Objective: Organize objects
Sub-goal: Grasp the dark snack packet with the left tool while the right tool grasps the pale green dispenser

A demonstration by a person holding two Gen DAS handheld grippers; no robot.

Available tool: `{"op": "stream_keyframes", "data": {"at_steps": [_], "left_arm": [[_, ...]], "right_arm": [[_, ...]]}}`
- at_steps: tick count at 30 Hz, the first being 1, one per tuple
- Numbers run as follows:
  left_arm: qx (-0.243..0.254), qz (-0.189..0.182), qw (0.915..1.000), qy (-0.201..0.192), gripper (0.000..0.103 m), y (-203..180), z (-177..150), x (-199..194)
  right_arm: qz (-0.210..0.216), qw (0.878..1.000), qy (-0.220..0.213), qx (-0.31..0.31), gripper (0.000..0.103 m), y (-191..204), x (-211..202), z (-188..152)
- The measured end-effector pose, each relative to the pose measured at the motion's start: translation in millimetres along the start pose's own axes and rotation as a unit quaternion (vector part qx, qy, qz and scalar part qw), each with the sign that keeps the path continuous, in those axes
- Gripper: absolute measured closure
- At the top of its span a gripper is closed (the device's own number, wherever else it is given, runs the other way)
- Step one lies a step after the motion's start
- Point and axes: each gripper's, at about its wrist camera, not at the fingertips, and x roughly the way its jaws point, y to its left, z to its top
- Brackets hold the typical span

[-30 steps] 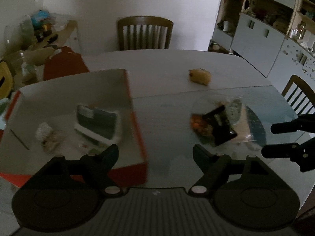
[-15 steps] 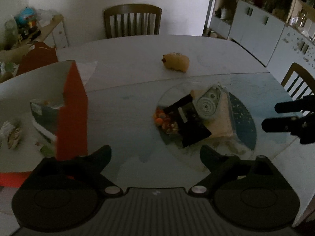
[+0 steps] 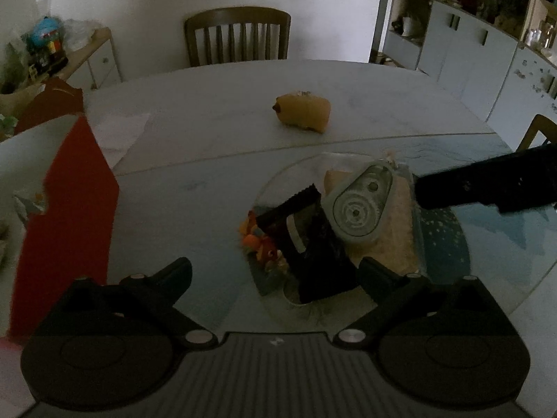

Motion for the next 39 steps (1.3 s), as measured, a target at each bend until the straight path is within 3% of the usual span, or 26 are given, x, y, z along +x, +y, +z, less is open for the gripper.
{"op": "stream_keyframes", "data": {"at_steps": [5,10,17,23,25,27,29,34,39], "left_arm": [[-0.018,-0.014,0.9996,0.016,0.001,-0.5,0.6,13.1],[-0.025,-0.006,0.9996,0.013,0.001,-1.5,-2.1,21.2],[-0.026,-0.019,0.9994,0.011,0.001,-0.5,-3.9,28.0],[-0.031,-0.039,0.9987,0.008,0.002,4.1,-3.5,32.0],[-0.036,-0.050,0.9980,0.010,0.010,7.7,-3.9,34.2],[-0.040,-0.063,0.9971,0.017,0.026,9.6,-4.5,36.0],[-0.043,-0.073,0.9962,0.021,0.032,10.9,-5.9,37.1],[-0.045,-0.084,0.9953,0.017,0.035,15.8,-7.2,37.1],[-0.042,-0.091,0.9948,0.014,0.040,16.0,-6.4,36.2]], "right_arm": [[0.007,0.999,0.014,0.036,0.024,5.9,16.2,10.4],[-0.014,0.997,0.033,0.062,0.025,12.5,31.7,15.1],[-0.032,0.989,0.034,0.140,0.030,11.4,39.5,21.3],[-0.055,0.983,0.057,0.168,0.036,14.0,53.3,25.1],[-0.068,0.981,0.062,0.171,0.040,15.7,57.0,24.7],[-0.073,0.978,0.064,0.182,0.042,15.3,58.7,23.8],[-0.065,0.975,0.066,0.203,0.042,12.8,59.6,22.7],[-0.058,0.962,0.071,0.259,0.039,7.2,62.6,22.6],[-0.084,0.962,0.074,0.248,0.040,13.6,68.6,27.0]]}}
